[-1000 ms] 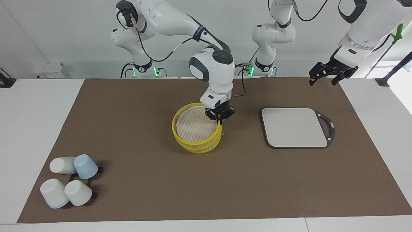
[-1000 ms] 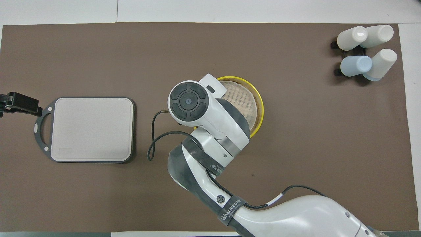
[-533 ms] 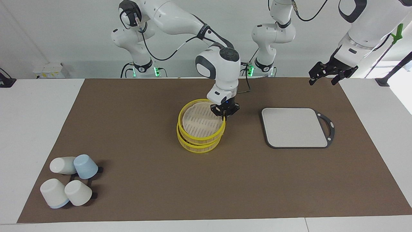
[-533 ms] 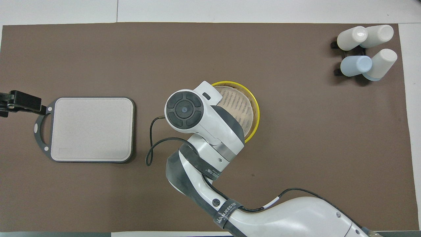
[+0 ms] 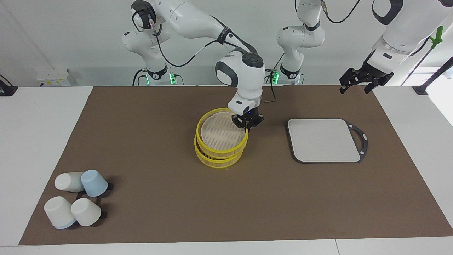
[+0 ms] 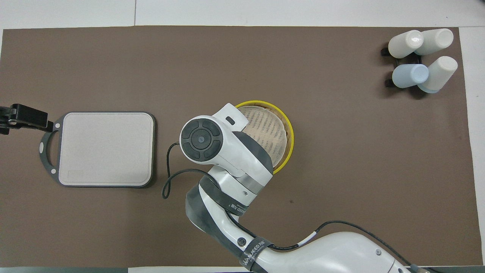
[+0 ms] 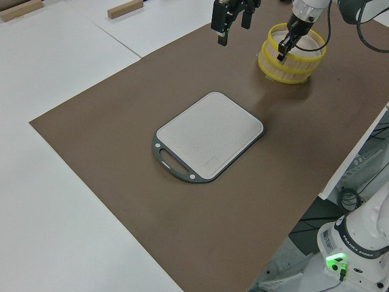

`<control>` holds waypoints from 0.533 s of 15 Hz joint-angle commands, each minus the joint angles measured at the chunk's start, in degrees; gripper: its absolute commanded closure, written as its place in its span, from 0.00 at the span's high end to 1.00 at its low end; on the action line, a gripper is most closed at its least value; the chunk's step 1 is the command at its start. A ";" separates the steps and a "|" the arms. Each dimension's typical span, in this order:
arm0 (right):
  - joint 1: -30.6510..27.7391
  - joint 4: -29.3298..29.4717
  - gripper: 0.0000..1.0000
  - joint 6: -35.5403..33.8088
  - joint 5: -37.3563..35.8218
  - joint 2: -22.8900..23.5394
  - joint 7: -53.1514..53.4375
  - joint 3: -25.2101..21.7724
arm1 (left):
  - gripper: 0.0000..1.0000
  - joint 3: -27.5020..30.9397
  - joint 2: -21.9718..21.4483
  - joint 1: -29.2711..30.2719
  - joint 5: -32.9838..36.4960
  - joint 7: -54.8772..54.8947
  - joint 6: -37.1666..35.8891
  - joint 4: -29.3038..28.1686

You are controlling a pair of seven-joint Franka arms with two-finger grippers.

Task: Place bun in steamer
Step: 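Lower the lid onto the steamer with the right gripper, then open the right gripper and raise it off the lid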

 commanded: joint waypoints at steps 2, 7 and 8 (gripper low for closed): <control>-0.52 -3.48 0.00 1.80 -0.58 -0.73 0.62 0.19 | 1.00 -0.50 0.28 -0.25 1.24 -0.18 0.08 0.96; -1.57 -2.87 0.00 2.50 -1.63 -0.56 0.27 0.19 | 1.00 -0.50 0.02 -0.25 1.68 -0.18 0.25 0.96; -1.66 -2.96 0.00 3.64 -1.72 -0.47 0.36 0.19 | 1.00 -0.50 0.02 -0.25 1.68 -0.18 0.25 0.96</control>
